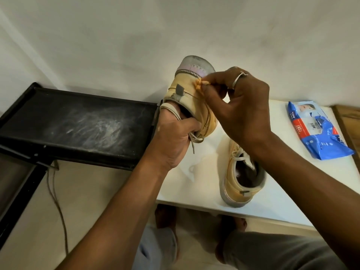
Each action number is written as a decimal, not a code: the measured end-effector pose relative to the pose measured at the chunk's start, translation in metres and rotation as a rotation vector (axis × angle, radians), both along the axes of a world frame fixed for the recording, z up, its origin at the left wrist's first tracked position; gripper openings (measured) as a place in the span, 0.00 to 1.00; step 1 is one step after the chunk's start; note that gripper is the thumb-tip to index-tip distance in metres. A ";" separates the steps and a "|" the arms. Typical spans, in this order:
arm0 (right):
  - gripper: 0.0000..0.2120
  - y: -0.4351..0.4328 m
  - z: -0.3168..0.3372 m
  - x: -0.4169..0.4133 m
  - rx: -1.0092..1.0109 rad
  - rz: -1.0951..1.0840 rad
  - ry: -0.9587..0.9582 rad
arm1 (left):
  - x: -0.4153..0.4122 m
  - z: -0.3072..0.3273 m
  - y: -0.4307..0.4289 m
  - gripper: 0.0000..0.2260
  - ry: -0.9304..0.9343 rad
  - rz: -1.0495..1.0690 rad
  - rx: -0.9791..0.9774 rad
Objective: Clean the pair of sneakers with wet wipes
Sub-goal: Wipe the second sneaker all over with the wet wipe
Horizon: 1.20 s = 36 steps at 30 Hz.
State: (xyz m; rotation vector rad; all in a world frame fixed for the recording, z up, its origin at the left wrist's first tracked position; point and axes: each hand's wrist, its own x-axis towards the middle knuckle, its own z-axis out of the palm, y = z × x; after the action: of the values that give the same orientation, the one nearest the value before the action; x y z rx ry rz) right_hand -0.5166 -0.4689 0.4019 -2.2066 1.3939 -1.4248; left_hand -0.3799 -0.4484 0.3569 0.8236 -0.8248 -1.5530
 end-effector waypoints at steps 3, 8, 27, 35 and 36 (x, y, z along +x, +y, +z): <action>0.06 0.004 0.003 0.006 0.061 0.076 0.054 | 0.002 0.001 0.002 0.29 0.005 0.011 0.005; 0.05 0.004 0.013 0.004 0.038 0.106 0.127 | 0.004 0.002 0.004 0.28 -0.009 -0.002 -0.009; 0.07 0.009 0.041 0.006 0.102 0.036 0.316 | -0.008 0.004 0.013 0.20 -0.226 -0.027 -0.086; 0.07 0.010 0.043 -0.007 0.113 0.024 0.251 | -0.011 0.005 0.014 0.17 -0.273 -0.010 -0.079; 0.07 0.009 0.041 -0.007 0.108 -0.007 0.243 | -0.012 0.004 0.014 0.17 -0.276 -0.007 -0.074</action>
State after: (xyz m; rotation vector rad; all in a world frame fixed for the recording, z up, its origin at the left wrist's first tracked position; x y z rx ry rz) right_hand -0.5233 -0.4597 0.4434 -2.3677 1.5141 -1.0834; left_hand -0.3920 -0.4346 0.3611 0.9947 -1.0791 -1.4239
